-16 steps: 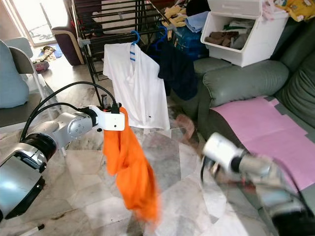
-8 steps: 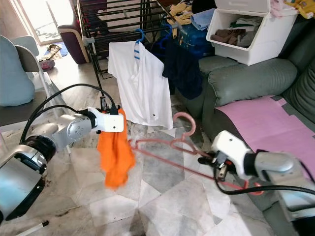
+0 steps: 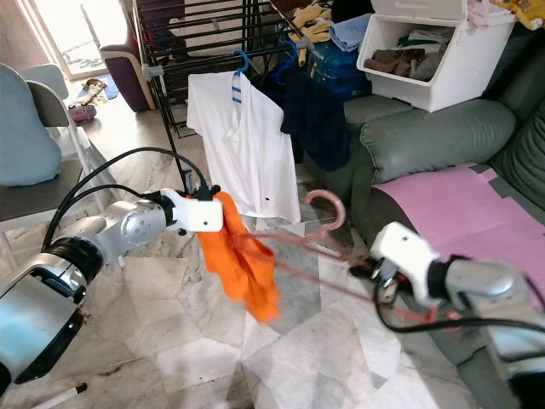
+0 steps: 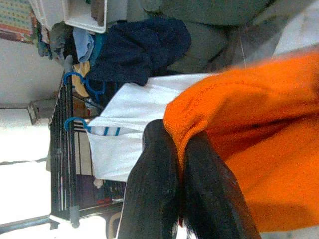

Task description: Hang hanger

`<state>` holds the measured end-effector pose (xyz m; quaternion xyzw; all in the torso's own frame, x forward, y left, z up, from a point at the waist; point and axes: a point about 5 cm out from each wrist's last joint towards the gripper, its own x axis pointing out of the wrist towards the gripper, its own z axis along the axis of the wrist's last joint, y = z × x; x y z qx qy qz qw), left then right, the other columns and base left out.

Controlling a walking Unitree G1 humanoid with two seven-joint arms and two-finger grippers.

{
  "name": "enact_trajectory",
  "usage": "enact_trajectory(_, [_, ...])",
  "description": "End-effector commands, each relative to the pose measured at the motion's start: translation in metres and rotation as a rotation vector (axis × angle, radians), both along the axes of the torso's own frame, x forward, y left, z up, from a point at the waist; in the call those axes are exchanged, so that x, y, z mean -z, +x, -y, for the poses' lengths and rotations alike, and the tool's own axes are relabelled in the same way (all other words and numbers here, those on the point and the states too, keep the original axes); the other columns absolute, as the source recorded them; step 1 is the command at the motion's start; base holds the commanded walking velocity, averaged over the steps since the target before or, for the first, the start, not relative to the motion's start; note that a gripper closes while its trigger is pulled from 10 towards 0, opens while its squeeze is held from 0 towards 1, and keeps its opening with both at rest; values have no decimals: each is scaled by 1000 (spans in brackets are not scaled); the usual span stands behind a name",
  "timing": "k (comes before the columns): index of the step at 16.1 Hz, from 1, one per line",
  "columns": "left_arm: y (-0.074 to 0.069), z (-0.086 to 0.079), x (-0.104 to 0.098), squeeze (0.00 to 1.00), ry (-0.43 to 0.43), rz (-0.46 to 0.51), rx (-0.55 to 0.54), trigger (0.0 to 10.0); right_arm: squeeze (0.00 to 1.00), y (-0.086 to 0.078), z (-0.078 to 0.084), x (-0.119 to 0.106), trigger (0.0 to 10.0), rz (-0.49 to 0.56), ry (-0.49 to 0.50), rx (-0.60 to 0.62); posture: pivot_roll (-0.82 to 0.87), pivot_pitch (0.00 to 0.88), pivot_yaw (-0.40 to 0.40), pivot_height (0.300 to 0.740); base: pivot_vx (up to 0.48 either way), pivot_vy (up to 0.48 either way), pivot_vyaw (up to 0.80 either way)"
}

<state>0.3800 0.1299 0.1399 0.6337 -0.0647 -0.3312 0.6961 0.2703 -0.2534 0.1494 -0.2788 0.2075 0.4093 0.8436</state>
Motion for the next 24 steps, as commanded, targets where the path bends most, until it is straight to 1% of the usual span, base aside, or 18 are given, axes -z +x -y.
enact_trajectory(1, [1,-12,2,0,77,43,-21,10000,0,7,11,-13,10000,68,-37,42,-190,0,111,740,0,0,0])
enact_trajectory(2, [1,-16,3,0,101,55,-33,10000,0,8,15,-14,10000,71,-46,54,-190,0,111,740,0,0,0])
enact_trajectory(4, [2,-19,3,0,105,66,-64,10000,0,0,8,-13,10000,9,2,-8,-189,0,113,740,0,0,0])
enact_trajectory(7, [3,-20,2,0,97,68,-76,10000,0,-12,0,-10,10000,-72,77,-75,-188,0,116,740,0,0,0])
enact_trajectory(8, [3,-18,1,0,91,82,-61,10000,0,-11,2,-10,10000,-55,72,-67,-188,0,118,740,0,0,0])
enact_trajectory(9, [2,-12,-1,0,54,80,-27,10000,0,-3,8,-8,10000,-7,20,-5,-188,0,119,740,0,0,0])
enact_trajectory(10, [0,-8,-2,0,43,85,11,10000,0,1,10,-5,10000,21,-16,-2,-185,0,119,740,0,0,0])
enact_trajectory(11, [-1,-7,0,0,58,79,17,10000,0,3,9,-7,10000,35,-5,4,-184,0,119,740,0,0,0])
enact_trajectory(12, [-1,-9,3,0,80,60,17,10000,0,8,8,-14,10000,83,3,20,-183,0,121,740,0,0,0])
enact_trajectory(14, [-2,-11,6,0,107,53,18,10000,0,13,9,-21,10000,124,8,49,-184,0,123,740,0,0,0])
enact_trajectory(16, [-3,-9,4,0,77,48,38,10000,0,13,5,-15,10000,112,20,27,-180,0,119,740,0,0,0])
enact_trajectory(17, [-4,-4,3,0,53,58,56,10000,0,12,-1,-11,10000,92,43,6,-179,0,119,740,0,0,0])
enact_trajectory(18, [-4,-3,2,0,47,60,60,10000,0,12,-2,-10,10000,86,50,0,-179,0,119,740,0,0,0])
enact_trajectory(20, [-4,2,0,0,32,74,77,10000,0,7,-12,-6,10000,42,82,-44,-176,0,117,740,0,0,0])
enact_trajectory(23, [-4,6,-4,0,-13,75,94,10000,0,5,-13,-1,10000,17,93,-50,-178,0,118,740,0,0,0])
enact_trajectory(24, [-4,9,-6,0,-27,97,107,10000,0,3,-15,2,10000,-11,122,-56,-179,0,118,740,0,0,0])
